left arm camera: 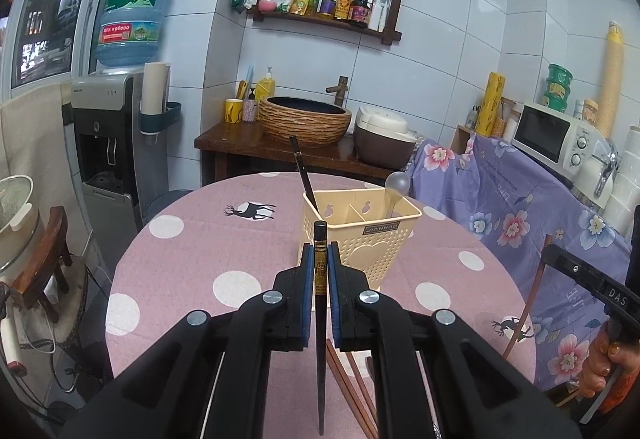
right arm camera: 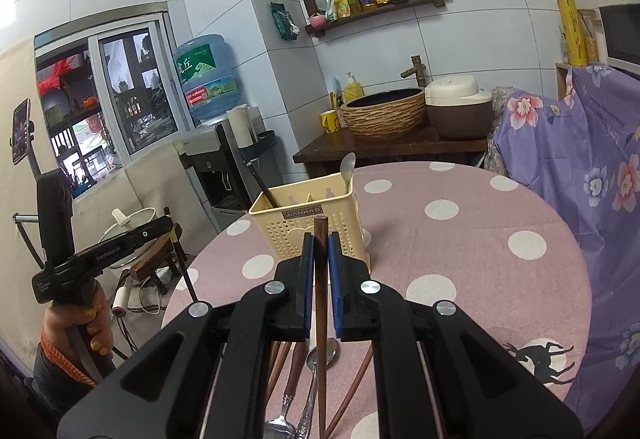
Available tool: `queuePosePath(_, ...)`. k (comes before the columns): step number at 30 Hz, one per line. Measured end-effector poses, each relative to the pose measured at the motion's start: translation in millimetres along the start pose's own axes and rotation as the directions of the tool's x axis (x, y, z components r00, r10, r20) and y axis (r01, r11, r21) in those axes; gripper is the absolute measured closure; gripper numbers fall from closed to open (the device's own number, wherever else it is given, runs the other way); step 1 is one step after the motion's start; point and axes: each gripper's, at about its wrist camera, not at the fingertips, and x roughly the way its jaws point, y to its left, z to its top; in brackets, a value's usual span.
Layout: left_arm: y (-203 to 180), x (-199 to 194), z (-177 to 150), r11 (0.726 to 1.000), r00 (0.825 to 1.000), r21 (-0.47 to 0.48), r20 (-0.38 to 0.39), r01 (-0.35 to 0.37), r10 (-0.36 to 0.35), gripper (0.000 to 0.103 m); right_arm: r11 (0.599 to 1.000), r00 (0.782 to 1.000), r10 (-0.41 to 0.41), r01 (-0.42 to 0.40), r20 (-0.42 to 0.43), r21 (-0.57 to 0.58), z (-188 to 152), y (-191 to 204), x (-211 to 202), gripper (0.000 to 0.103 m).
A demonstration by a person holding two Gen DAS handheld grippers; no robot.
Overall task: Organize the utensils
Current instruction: 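Carry both chopsticks upright toward the beige basket with both tools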
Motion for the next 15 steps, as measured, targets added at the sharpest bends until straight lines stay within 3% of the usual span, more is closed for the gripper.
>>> queuePosePath(8, -3, 0, 15, 1.000, 1.000, 0.014, 0.018, 0.017, -0.017, 0.095, 1.000, 1.000, 0.012, -0.011, 0.005, -0.022, 21, 5, 10, 0.095)
queuePosePath(15, -14, -7, 67, 0.997, 0.995, 0.033, 0.076, 0.069, -0.072, 0.095, 0.996, 0.999, 0.025, -0.022, 0.037, -0.082, 78, 24, 23, 0.095)
